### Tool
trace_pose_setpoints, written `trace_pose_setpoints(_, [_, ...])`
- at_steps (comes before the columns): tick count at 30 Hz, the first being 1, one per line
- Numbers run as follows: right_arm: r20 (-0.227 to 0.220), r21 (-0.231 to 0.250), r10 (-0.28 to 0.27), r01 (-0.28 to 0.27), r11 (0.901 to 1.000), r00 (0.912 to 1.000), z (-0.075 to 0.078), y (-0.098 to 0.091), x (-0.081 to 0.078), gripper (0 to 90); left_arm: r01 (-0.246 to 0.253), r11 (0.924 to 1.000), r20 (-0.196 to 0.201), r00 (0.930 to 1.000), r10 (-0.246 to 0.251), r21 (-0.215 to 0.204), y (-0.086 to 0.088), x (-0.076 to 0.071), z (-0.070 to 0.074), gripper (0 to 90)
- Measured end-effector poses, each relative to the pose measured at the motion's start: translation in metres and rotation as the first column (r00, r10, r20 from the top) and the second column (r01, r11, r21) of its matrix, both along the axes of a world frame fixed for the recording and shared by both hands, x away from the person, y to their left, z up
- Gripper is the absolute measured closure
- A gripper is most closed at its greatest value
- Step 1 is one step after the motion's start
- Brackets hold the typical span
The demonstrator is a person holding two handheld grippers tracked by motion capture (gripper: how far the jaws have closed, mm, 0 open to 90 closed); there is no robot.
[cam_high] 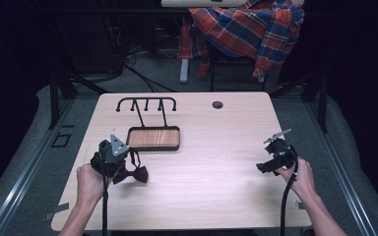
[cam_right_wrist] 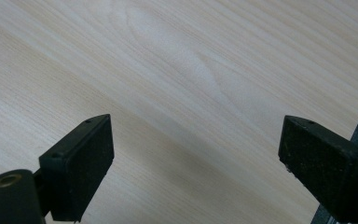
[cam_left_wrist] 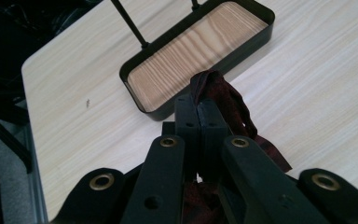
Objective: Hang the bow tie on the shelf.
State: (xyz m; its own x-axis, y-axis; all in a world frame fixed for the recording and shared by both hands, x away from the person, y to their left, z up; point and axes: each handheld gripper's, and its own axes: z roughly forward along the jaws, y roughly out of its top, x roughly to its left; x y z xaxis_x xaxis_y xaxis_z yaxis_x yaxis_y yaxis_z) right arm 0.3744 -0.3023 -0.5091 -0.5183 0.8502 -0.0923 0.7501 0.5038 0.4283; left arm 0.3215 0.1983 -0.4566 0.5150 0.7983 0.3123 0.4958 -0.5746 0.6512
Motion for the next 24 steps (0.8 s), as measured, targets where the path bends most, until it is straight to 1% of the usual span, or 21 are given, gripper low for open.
trace_pose_setpoints(2, [0.001,0.004,-0.002,0.002,1.0,1.0,-0.001,0.0,0.0,9.9,0.001,1.0,0.007,1.0,-0.001,0.006,0.001,0.001,0.002,89.5])
trace_pose_setpoints(5, [-0.003,0.018,-0.01,0.01,0.9998,0.9999,-0.001,0.0,-0.001,9.9,-0.002,1.0,0.024,0.9997,0.002,-0.004,0.003,0.003,0.007,89.4])
trace_pose_setpoints(6, [-0.006,0.001,-0.007,0.007,1.0,1.0,-0.001,-0.001,-0.001,9.9,-0.003,1.0,0.03,0.9996,0.003,0.0,0.003,0.004,0.008,89.5])
trace_pose_setpoints(10, [-0.001,0.01,-0.013,0.013,0.9999,0.9999,-0.002,-0.002,-0.002,9.8,-0.002,0.9999,0.042,0.9991,0.002,0.01,0.005,0.006,0.01,89.5])
trace_pose_setpoints(11, [-0.002,0.003,-0.016,0.016,0.9999,0.9999,-0.002,-0.002,-0.003,9.9,-0.002,1.0,0.048,0.9989,0.001,0.01,0.006,0.006,0.011,89.5])
trace_pose_setpoints(12, [-0.007,0.008,-0.015,0.015,0.9998,0.9999,-0.002,-0.002,-0.003,9.9,-0.001,0.9999,0.053,0.9986,0.0,0.017,0.006,0.007,0.012,89.5])
trace_pose_setpoints(13, [-0.007,0.013,-0.012,0.012,0.9998,0.9999,-0.002,-0.002,-0.004,9.8,-0.003,0.9999,0.057,0.9984,0.002,0.015,0.007,0.007,0.013,89.5])
trace_pose_setpoints(15, [-0.002,0.018,-0.022,0.022,0.9996,0.9997,-0.003,-0.003,-0.005,9.9,-0.007,0.9999,0.063,0.998,0.006,0.014,0.008,0.008,0.014,89.5])
trace_pose_setpoints(18, [-0.01,0.003,-0.027,0.027,0.9996,0.9996,-0.003,-0.006,-0.006,9.9,-0.006,0.9999,0.071,0.9975,0.005,0.012,0.009,0.011,0.017,89.5])
trace_pose_setpoints(22, [-0.013,0.01,-0.028,0.028,0.9995,0.9995,-0.003,-0.009,-0.008,9.9,-0.005,0.9998,0.083,0.9965,0.004,0.017,0.009,0.015,0.02,89.5])
trace_pose_setpoints(24, [-0.011,0.006,-0.03,0.03,0.9995,0.9995,-0.003,-0.009,-0.008,9.9,-0.005,0.9998,0.091,0.9959,0.003,0.019,0.009,0.018,0.021,89.5])
